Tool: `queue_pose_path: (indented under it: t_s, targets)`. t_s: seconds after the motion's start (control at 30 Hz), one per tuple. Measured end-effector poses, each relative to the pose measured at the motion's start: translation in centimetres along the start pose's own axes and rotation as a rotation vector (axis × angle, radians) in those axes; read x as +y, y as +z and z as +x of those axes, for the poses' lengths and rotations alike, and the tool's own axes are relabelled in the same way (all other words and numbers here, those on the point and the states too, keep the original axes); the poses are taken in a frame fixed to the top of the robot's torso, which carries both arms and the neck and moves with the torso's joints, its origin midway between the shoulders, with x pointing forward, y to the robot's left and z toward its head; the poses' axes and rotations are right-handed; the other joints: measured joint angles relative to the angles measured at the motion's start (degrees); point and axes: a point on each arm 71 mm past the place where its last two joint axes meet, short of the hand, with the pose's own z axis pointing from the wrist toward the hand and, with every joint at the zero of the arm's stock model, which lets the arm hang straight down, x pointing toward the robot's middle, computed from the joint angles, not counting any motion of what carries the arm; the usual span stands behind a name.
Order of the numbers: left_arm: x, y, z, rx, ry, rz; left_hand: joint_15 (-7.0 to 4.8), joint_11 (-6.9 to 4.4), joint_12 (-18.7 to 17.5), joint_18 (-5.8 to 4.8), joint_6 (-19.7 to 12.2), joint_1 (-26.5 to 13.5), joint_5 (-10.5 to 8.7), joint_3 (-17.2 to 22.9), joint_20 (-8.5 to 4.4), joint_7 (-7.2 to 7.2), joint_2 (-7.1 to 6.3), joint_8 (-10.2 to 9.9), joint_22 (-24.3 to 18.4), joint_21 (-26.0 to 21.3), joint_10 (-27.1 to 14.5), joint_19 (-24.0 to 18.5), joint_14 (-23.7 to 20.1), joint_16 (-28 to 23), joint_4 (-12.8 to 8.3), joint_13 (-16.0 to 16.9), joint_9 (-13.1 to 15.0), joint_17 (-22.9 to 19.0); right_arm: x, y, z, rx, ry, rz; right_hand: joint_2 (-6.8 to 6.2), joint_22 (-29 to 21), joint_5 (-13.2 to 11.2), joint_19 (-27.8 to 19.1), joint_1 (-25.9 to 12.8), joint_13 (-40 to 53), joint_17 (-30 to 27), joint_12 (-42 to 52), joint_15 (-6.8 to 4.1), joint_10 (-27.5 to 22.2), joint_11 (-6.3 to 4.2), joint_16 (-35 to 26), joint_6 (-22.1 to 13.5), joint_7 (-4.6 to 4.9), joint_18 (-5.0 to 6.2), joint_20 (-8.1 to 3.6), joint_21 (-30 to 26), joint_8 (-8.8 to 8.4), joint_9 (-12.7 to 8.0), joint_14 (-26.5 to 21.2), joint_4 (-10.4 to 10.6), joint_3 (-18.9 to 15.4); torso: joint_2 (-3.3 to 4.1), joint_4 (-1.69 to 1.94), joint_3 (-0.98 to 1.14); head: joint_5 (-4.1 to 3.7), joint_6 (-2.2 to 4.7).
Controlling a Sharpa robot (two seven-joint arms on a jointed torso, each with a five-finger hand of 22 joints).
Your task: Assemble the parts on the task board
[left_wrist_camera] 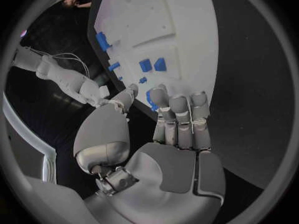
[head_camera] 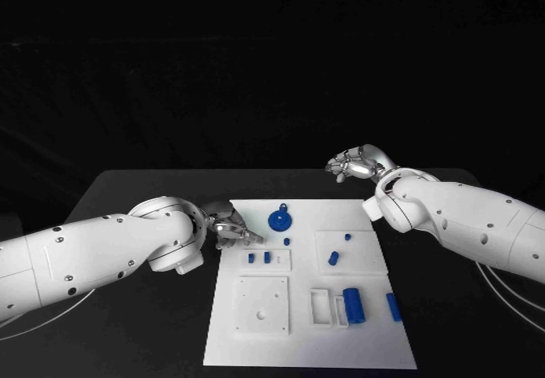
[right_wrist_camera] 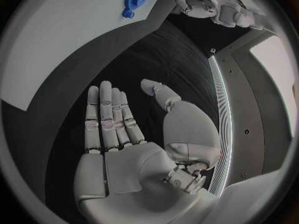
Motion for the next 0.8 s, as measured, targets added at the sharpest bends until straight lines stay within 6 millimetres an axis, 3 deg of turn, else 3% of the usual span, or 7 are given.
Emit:
queue_pose_path:
  t_s: [0.13,0.27,0.3,0.33,0.43,0.57,0.8]
  targets:
    - [-0.2,-0.1,-0.7,-0.022,-0.072,0.035,2.34,2.05,-3.2,-0.21,-3.2,0.5,0.0,-0.4,0.87,1.88,-0.49,-1.6,-0.7,-2.8,-5.1,-4.1,-3.9,-3.1,-0.1,-1.3,-1.1,-1.6,0.0,0.0,0.0,0.0,0.0,0.0,0.0,0.0,0.0,0.0,0.0,0.0,0.0,0.0,0.0,0.0,0.0,0.0,0.0,0.0,0.0,0.0,0.0,0.0,0.0,0.0,0.0,0.0,-0.02,0.04,0.02,-0.08,0.22]
    - [-0.4,0.5,-1.5,-0.037,-0.165,0.092,6.31,5.15,-10.3,-2.77,-5.3,3.3,0.3,0.1,2.7,4.09,1.66,-3.8,-2.4,-8.0,-12.8,-11.3,-11.7,-9.8,-1.4,-4.9,-3.1,-4.9,-0.1,0.0,0.0,-0.001,0.0,0.002,0.0,0.0,0.0,0.0,0.0,0.0,0.0,0.0,0.0,0.0,0.0,0.0,0.0,0.0,0.0,0.0,0.0,0.0,0.0,0.0,0.0,0.0,-0.03,0.06,0.03,-0.15,0.46]
    - [-0.6,0.8,-1.7,-0.046,-0.196,0.12,8.21,6.12,-13.9,-2.86,-5.7,5.1,0.28,0.0,3.56,5.08,3.5,-4.9,-3.1,-10.0,-14.7,-13.2,-13.2,-13.0,-3.0,-7.2,-4.1,-6.8,-0.1,0.0,0.0,-0.001,0.0,0.003,0.0,0.1,0.0,0.0,0.0,0.0,0.0,0.0,0.0,0.0,0.0,0.0,0.0,0.0,0.0,0.0,0.0,0.0,0.0,0.0,0.0,0.0,-0.03,0.06,0.03,-0.18,0.56]
    - [-0.7,0.9,-1.7,-0.048,-0.201,0.125,8.96,6.23,-15.1,-2.86,-5.5,5.7,0.28,-0.3,3.76,5.29,4.08,-5.3,-3.3,-10.6,-14.6,-13.5,-13.2,-14.0,-3.7,-8.2,-4.6,-7.5,-0.1,0.0,0.0,-0.001,0.0,0.003,0.0,0.1,0.0,0.0,0.0,0.0,0.0,0.0,0.0,0.0,0.0,0.0,0.0,0.0,0.0,0.0,0.0,0.0,0.0,0.0,0.0,0.0,-0.03,0.06,0.03,-0.18,0.59]
    - [-1.3,1.6,-2.1,-0.079,-0.234,0.175,11.12,8.93,-21.7,-2.86,-5.9,12.2,1.17,0.4,4.29,6.12,5.7,-6.7,-4.0,-12.9,-17.7,-14.9,-13.9,-17.7,-9.1,-12.8,-6.4,-9.8,-0.3,0.0,0.1,-0.001,0.0,0.007,0.0,0.1,0.0,0.0,0.0,0.0,0.0,0.0,0.0,0.0,0.0,0.0,0.0,0.0,0.0,0.0,0.0,0.0,0.0,0.0,0.0,0.0,-0.03,0.05,0.03,-0.2,0.77]
    - [-2.1,2.5,-2.7,-0.131,-0.227,0.232,11.53,10.54,-26.2,-2.85,-5.9,18.1,1.79,2.1,4.36,6.51,5.83,-7.4,-4.1,-13.6,-19.3,-15.0,-13.5,-18.9,-13.5,-16.3,-7.6,-10.7,-0.3,0.0,0.1,-0.001,0.001,0.008,0.0,0.0,0.0,0.0,0.0,-0.1,0.0,0.0,0.0,0.0,0.0,0.0,0.0,0.0,0.0,0.0,0.0,0.0,0.0,0.0,0.0,0.0,0.0,0.02,0.03,-0.21,1.01]
    - [-3.0,3.3,-3.0,-0.187,-0.166,0.295,11.82,11.46,-29.6,-2.83,-6.1,20.8,1.79,3.1,4.36,6.73,4.67,-8.0,-4.0,-14.4,-19.6,-15.0,-13.2,-19.5,-14.2,-19.4,-8.9,-11.2,-0.3,0.0,0.2,0.001,0.003,0.009,0.0,0.0,0.0,0.0,0.0,-0.1,0.0,0.0,0.0,0.0,0.0,0.0,0.0,0.0,0.0,0.0,0.0,0.0,0.0,0.0,0.0,0.0,0.04,-0.03,0.06,-0.36,1.37]
